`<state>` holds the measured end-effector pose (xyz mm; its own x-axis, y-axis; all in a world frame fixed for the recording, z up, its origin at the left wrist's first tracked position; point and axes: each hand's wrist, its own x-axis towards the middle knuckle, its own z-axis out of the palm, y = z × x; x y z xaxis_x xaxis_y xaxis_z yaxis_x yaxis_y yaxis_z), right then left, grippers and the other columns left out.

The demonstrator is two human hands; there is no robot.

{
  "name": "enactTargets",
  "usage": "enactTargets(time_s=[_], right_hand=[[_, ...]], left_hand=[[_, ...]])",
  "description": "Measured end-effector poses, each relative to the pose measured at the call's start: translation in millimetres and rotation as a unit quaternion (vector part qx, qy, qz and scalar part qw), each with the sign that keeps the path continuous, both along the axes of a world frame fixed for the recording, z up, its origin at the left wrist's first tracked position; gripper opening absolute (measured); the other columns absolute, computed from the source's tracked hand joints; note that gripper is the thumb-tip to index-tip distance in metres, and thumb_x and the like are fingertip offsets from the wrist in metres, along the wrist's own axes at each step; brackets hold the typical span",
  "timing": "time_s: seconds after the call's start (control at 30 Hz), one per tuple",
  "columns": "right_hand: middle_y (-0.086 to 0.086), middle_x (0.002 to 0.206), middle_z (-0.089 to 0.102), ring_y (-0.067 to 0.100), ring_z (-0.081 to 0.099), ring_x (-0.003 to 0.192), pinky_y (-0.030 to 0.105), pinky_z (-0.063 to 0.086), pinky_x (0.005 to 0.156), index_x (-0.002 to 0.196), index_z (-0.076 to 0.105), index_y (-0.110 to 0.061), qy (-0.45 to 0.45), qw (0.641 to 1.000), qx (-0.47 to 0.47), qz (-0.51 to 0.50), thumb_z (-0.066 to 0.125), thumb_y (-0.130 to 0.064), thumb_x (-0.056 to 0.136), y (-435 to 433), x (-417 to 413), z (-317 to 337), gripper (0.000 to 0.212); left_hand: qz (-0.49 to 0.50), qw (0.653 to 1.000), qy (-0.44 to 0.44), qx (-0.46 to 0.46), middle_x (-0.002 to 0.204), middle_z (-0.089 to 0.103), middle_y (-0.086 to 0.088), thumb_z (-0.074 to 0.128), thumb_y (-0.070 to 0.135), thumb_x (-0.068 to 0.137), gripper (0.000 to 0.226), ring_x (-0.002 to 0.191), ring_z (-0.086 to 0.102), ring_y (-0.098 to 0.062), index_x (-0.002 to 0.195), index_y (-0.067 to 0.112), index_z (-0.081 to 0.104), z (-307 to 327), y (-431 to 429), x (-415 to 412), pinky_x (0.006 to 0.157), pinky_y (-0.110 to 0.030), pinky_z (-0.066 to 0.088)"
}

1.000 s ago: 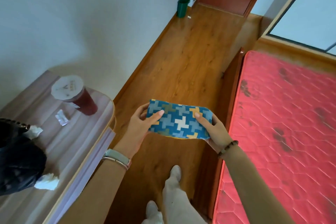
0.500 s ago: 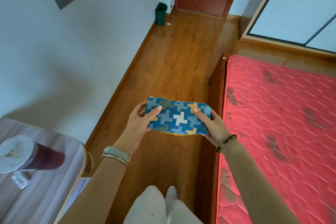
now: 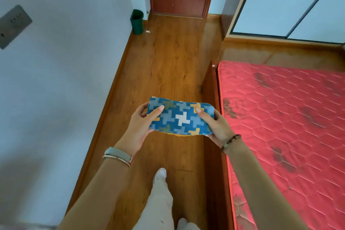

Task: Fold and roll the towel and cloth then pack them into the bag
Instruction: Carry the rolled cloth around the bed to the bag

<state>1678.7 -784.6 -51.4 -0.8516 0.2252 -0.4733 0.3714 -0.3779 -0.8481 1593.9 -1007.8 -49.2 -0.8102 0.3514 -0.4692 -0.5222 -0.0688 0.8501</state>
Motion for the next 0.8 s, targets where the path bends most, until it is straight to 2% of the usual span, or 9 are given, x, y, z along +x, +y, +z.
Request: enactTargets(time_s=[0.1, 0.2, 0.27, 0.47, 0.63, 0.8], right_hand=[[0.01, 0.118, 0.071, 0.028, 0.069, 0.106, 0.049, 0.055, 0.089, 0.129, 0.054, -0.013, 0.002, 1.0, 0.0, -0.028, 0.086, -0.042, 0.062, 10.4, -39.8, 6.0, 0.079], [0.009, 0.117, 0.071, 0.027, 0.07, 0.104, 0.047, 0.057, 0.086, 0.127, 0.055, -0.014, -0.001, 0.998, -0.002, -0.066, 0.077, -0.031, 0.076, 19.0, -75.8, 10.9, 0.058], [0.009, 0.116, 0.071, 0.026, 0.071, 0.102, 0.045, 0.058, 0.084, 0.126, 0.055, -0.015, -0.001, 0.996, -0.003, -0.086, 0.075, -0.029, 0.078, 24.7, -97.0, 13.3, 0.053], [0.009, 0.115, 0.072, 0.027, 0.071, 0.101, 0.049, 0.056, 0.088, 0.126, 0.057, -0.015, 0.013, 0.991, 0.012, -0.133, 0.08, -0.038, 0.067, 46.9, -151.6, 17.9, 0.067], [0.009, 0.113, 0.073, 0.026, 0.072, 0.099, 0.047, 0.057, 0.085, 0.125, 0.056, -0.015, 0.014, 0.988, 0.012, -0.154, 0.079, -0.036, 0.07, 71.9, -187.0, 17.5, 0.064], [0.011, 0.114, 0.072, 0.028, 0.072, 0.099, 0.045, 0.059, 0.081, 0.126, 0.054, -0.014, 0.011, 0.986, 0.011, -0.166, 0.08, -0.038, 0.066, 105.5, -221.5, 16.5, 0.07]], left_hand=[[-0.022, 1.0, 0.003, 0.011, 0.12, 0.071, -0.004, 0.08, 0.035, 0.069, 0.07, 0.107, 0.071, -0.017, 0.133, 0.02, 0.053, 10.3, 15.7, -47.5, 0.082, -0.034, 0.061], [-0.056, 0.998, 0.011, 0.005, 0.121, 0.071, -0.002, 0.08, 0.036, 0.07, 0.07, 0.106, 0.071, -0.015, 0.133, 0.021, 0.053, 18.3, 29.3, -93.5, 0.081, -0.032, 0.06], [-0.074, 0.997, 0.02, -0.003, 0.122, 0.07, -0.002, 0.081, 0.039, 0.069, 0.073, 0.106, 0.071, -0.015, 0.134, 0.022, 0.052, 22.7, 38.8, -123.6, 0.08, -0.032, 0.06], [-0.109, 0.994, 0.027, 0.008, 0.123, 0.069, -0.002, 0.08, 0.039, 0.068, 0.075, 0.106, 0.071, -0.014, 0.134, 0.022, 0.051, 28.2, 70.2, -188.6, 0.083, -0.032, 0.06], [-0.119, 0.993, 0.02, 0.012, 0.125, 0.069, -0.004, 0.081, 0.036, 0.073, 0.07, 0.111, 0.069, -0.019, 0.135, 0.02, 0.052, 22.2, 98.8, -231.1, 0.094, -0.042, 0.057], [-0.133, 0.991, 0.026, 0.008, 0.125, 0.068, -0.002, 0.08, 0.041, 0.071, 0.073, 0.111, 0.069, -0.017, 0.135, 0.021, 0.051, 17.6, 136.3, -268.7, 0.093, -0.038, 0.058]])
